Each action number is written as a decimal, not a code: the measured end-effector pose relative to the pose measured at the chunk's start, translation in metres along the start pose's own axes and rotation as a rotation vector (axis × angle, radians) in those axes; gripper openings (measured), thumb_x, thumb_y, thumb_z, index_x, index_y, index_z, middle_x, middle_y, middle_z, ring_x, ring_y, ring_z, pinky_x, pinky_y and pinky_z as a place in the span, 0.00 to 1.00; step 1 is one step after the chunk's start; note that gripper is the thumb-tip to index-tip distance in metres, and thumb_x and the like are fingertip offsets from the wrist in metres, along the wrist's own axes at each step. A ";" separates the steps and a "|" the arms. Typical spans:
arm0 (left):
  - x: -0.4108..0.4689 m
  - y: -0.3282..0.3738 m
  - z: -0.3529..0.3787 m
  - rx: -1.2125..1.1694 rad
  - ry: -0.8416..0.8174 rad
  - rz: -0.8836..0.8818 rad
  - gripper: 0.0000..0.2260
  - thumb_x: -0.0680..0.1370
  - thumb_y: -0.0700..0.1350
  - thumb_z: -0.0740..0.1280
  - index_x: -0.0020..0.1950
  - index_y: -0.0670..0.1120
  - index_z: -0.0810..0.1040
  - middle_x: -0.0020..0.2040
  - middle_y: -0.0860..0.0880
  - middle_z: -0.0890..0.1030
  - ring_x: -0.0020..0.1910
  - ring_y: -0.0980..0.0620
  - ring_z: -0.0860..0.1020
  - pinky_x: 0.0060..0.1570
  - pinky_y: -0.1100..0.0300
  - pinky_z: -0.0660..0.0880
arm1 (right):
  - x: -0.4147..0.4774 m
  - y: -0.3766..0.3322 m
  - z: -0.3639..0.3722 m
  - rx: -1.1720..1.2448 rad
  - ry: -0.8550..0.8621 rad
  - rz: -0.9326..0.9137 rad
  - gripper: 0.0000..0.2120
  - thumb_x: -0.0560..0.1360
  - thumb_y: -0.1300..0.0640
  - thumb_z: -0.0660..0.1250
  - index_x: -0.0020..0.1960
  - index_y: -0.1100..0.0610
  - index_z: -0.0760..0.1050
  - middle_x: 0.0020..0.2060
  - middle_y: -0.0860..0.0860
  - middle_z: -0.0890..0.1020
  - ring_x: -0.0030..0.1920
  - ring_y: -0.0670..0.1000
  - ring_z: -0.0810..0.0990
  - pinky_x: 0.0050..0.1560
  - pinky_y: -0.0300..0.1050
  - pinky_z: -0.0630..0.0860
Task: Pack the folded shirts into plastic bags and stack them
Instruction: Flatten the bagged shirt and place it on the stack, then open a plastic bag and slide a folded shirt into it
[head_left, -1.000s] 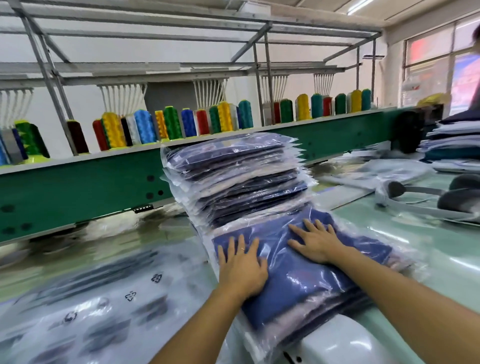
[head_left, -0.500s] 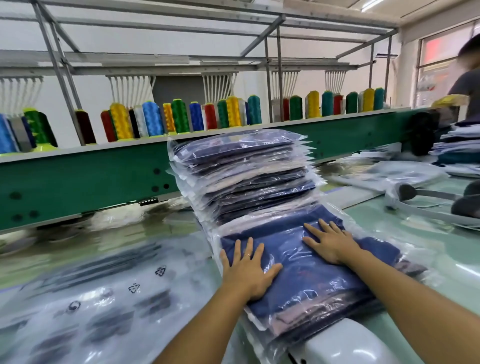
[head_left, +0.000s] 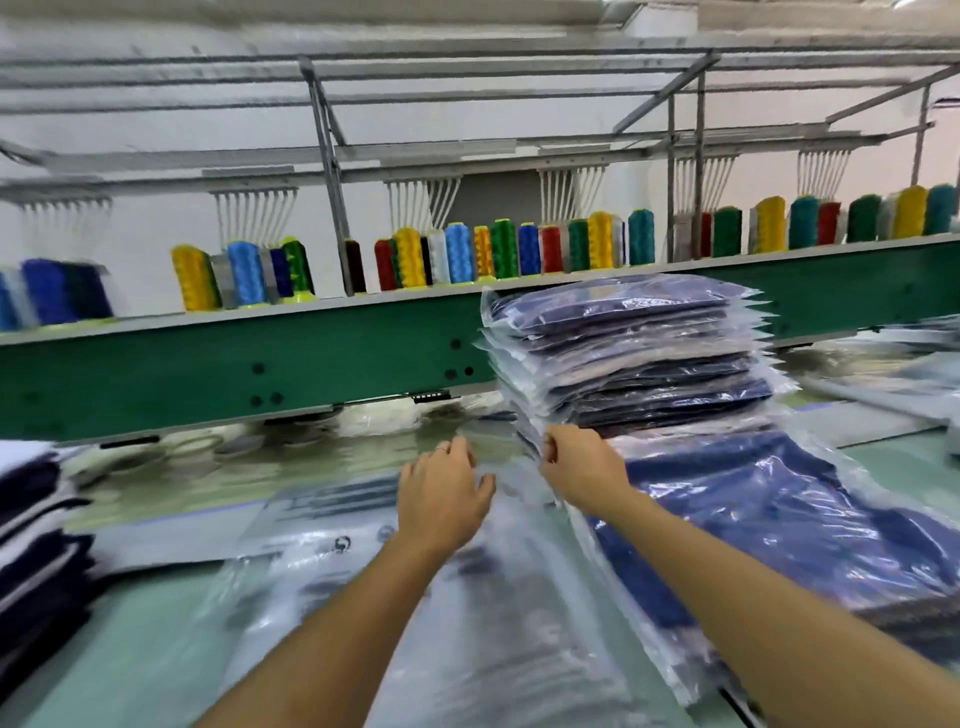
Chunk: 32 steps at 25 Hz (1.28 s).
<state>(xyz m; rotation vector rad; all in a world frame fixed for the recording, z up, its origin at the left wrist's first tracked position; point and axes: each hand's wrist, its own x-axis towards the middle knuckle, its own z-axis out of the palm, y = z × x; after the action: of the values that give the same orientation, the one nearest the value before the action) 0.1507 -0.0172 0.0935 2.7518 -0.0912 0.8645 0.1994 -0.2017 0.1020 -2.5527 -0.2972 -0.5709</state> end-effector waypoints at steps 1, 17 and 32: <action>-0.004 -0.016 -0.011 -0.008 0.026 -0.032 0.10 0.79 0.57 0.64 0.52 0.51 0.71 0.50 0.52 0.79 0.52 0.47 0.78 0.54 0.52 0.71 | -0.002 -0.025 0.013 0.098 -0.023 -0.035 0.08 0.72 0.61 0.62 0.35 0.53 0.68 0.32 0.48 0.76 0.36 0.55 0.73 0.34 0.47 0.66; -0.119 -0.195 -0.019 -0.214 -0.362 -0.331 0.28 0.71 0.69 0.69 0.63 0.54 0.74 0.59 0.56 0.78 0.59 0.51 0.77 0.60 0.55 0.72 | -0.066 -0.168 0.172 0.383 -0.327 -0.159 0.13 0.69 0.62 0.65 0.32 0.52 0.63 0.31 0.48 0.73 0.39 0.53 0.75 0.39 0.50 0.71; -0.111 -0.226 -0.007 -0.083 0.031 -0.461 0.11 0.77 0.57 0.70 0.43 0.52 0.73 0.40 0.55 0.79 0.43 0.51 0.77 0.41 0.54 0.76 | -0.061 -0.124 0.162 0.805 -0.430 0.023 0.12 0.73 0.63 0.66 0.54 0.50 0.77 0.28 0.50 0.80 0.29 0.50 0.75 0.33 0.42 0.70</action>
<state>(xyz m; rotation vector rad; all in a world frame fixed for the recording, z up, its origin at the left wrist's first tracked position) 0.0857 0.2005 -0.0147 2.5218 0.4817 0.7504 0.1614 -0.0186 0.0003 -1.8525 -0.5196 0.1213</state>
